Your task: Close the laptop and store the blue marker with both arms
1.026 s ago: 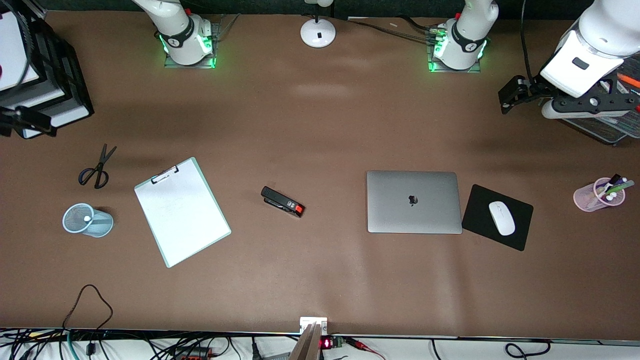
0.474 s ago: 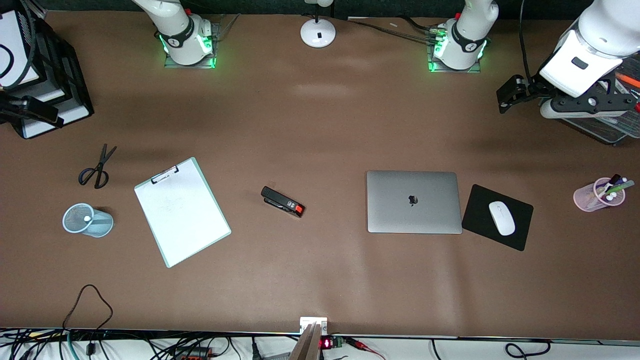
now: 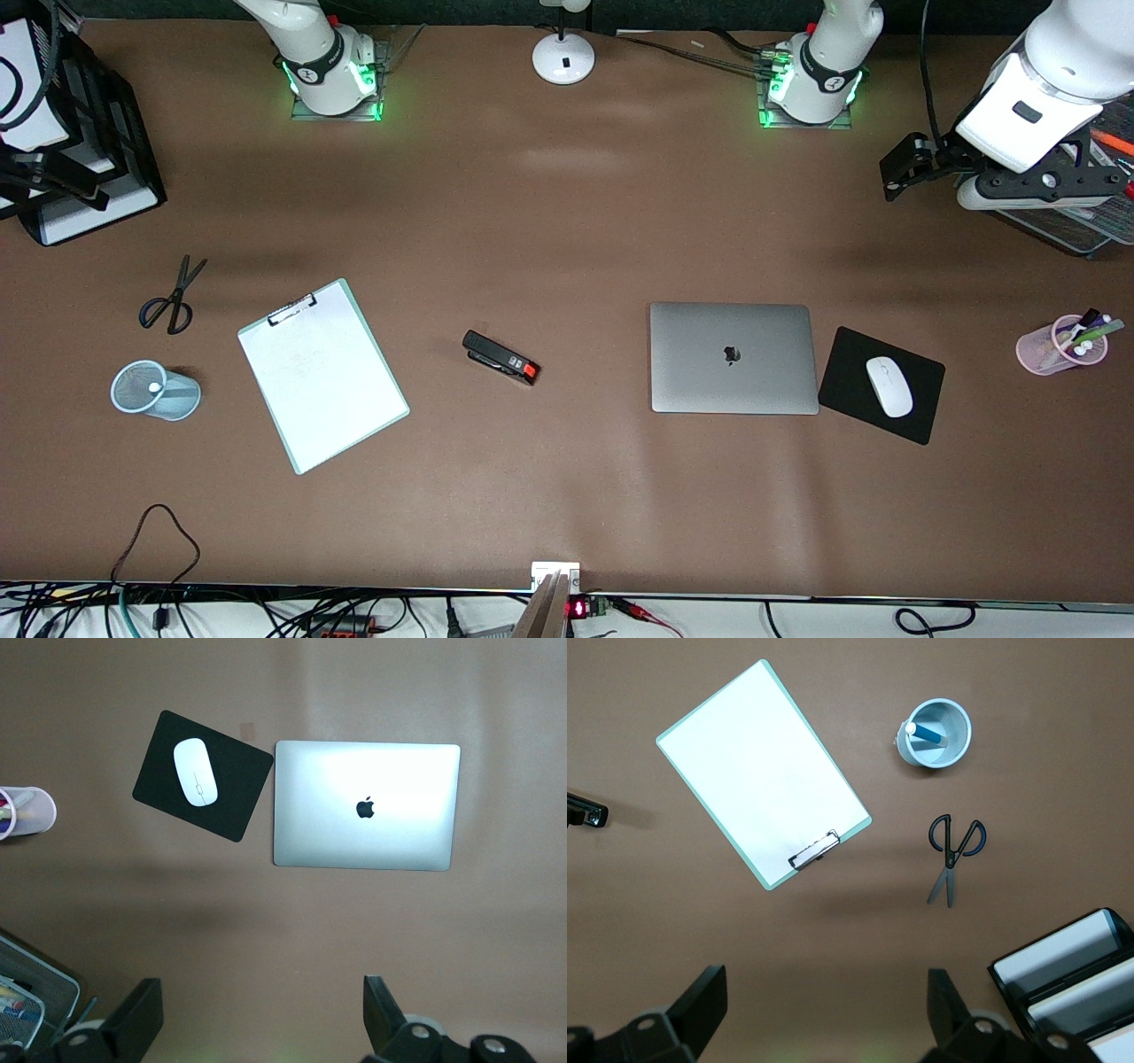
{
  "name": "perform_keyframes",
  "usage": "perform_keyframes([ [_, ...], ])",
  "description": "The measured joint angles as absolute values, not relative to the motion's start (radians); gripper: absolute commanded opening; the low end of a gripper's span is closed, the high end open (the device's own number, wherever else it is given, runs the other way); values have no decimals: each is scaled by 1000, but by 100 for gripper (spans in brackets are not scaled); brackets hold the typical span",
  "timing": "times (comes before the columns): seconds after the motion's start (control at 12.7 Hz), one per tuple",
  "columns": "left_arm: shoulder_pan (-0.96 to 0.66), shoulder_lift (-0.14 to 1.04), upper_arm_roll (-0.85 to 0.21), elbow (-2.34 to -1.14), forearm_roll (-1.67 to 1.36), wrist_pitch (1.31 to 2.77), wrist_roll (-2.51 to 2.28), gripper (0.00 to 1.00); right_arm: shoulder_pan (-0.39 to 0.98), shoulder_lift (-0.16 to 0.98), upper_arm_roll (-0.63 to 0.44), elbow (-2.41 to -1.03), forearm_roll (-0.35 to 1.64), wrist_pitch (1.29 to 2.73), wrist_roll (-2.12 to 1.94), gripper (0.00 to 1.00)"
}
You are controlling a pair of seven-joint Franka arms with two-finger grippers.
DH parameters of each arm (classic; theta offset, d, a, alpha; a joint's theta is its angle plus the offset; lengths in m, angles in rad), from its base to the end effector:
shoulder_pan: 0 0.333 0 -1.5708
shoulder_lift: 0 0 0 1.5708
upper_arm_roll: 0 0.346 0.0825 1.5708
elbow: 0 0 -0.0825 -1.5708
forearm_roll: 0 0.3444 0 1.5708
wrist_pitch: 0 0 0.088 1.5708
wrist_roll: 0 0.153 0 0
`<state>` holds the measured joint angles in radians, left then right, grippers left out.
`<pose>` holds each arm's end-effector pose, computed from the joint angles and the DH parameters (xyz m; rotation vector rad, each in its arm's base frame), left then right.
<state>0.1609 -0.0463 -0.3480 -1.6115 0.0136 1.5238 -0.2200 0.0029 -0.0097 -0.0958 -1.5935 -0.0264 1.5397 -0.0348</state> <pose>0.4837 -0.0937 0.6090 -3.1029 -0.0526 0.0579 0.5032 -0.0513 0.6011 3.1169 -0.0909 -0.0712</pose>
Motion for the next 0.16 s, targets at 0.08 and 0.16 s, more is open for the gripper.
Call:
perform_keyframes([
  [0.08, 161, -46, -348, -1611, 14, 1524, -220, 100, 3, -10, -96, -1594, -26, 1541, -35, 100],
  [0.16, 161, -46, -348, -1611, 14, 1524, -220, 100, 3, -10, -96, -1594, -26, 1542, -35, 100],
])
